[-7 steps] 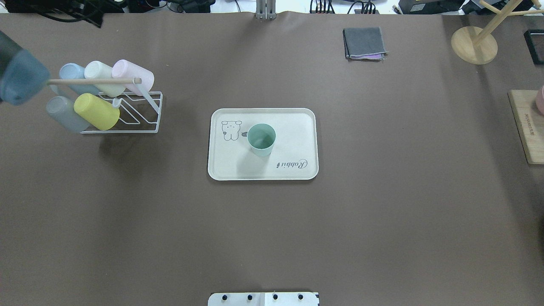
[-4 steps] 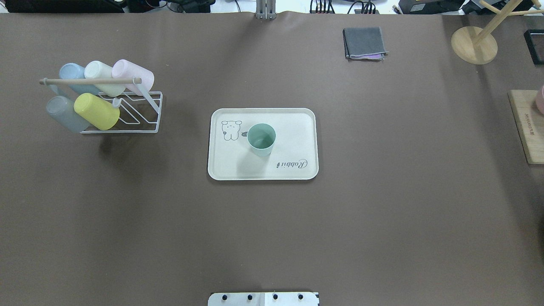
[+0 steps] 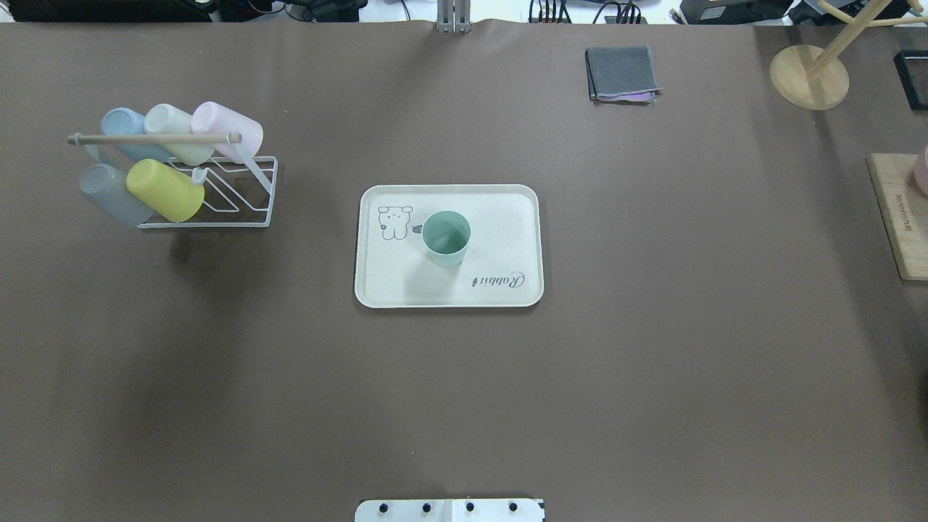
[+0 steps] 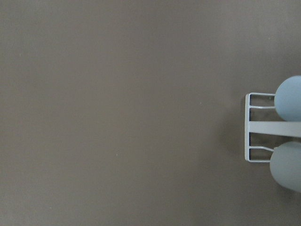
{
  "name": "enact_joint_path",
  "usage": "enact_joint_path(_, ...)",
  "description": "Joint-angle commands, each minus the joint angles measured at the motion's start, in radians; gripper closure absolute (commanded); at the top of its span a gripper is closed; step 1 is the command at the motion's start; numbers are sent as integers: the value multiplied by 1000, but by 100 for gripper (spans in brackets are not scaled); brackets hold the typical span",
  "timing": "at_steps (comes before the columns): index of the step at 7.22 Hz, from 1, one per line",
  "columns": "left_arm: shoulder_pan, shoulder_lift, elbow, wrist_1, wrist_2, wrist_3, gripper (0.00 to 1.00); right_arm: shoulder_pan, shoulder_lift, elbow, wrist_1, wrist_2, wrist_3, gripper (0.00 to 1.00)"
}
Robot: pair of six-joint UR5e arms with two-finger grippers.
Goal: Pick up and place green cup on tray
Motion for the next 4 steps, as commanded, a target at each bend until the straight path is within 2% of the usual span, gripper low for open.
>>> enact_joint_path(1, -63, 94, -37, 2, 11, 36, 2, 1, 0, 3, 0, -1, 0, 0)
enact_joint_path(4, -63, 105, -57, 5, 77, 140, 2, 1, -3, 3, 0, -1, 0, 0)
